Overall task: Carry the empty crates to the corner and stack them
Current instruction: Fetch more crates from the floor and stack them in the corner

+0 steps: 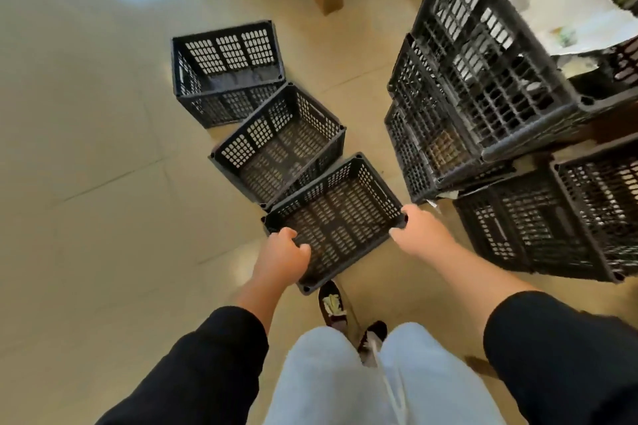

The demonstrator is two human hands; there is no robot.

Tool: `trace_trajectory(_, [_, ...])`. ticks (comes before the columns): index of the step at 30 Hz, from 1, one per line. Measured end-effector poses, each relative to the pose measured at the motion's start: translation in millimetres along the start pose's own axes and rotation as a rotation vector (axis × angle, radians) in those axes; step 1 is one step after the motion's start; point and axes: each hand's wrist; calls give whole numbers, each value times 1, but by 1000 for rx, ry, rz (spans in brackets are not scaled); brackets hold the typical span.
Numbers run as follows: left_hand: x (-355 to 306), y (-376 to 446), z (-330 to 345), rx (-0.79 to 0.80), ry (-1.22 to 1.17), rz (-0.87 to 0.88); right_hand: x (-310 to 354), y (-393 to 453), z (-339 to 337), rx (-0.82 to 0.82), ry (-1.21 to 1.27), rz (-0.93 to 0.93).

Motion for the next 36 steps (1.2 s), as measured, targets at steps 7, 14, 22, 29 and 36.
trace_trajectory(7, [4,40,13,-88,-151,-230,8,90,-10,25,-98,-25])
trace_trajectory(14, [20,63,58,-152,-256,-449,5,179,5,98,-174,-93])
trace_trajectory(22, [67,121,145,-124,-292,-600,-24,280,69,125,-214,-69])
trace_trajectory(29, [126,202,215,-147,-354,-669,-54,368,153,81,-233,-38])
trace_trajectory(36, [183,282,273,-254,-403,-741,-89,445,220,-20,-221,2])
Point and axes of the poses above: each hand's wrist, its own y-axis towards the middle knuckle, its own z-axis out of the palm, x = y × z, and after that the axes turned 10 degrees about -x, right-handed
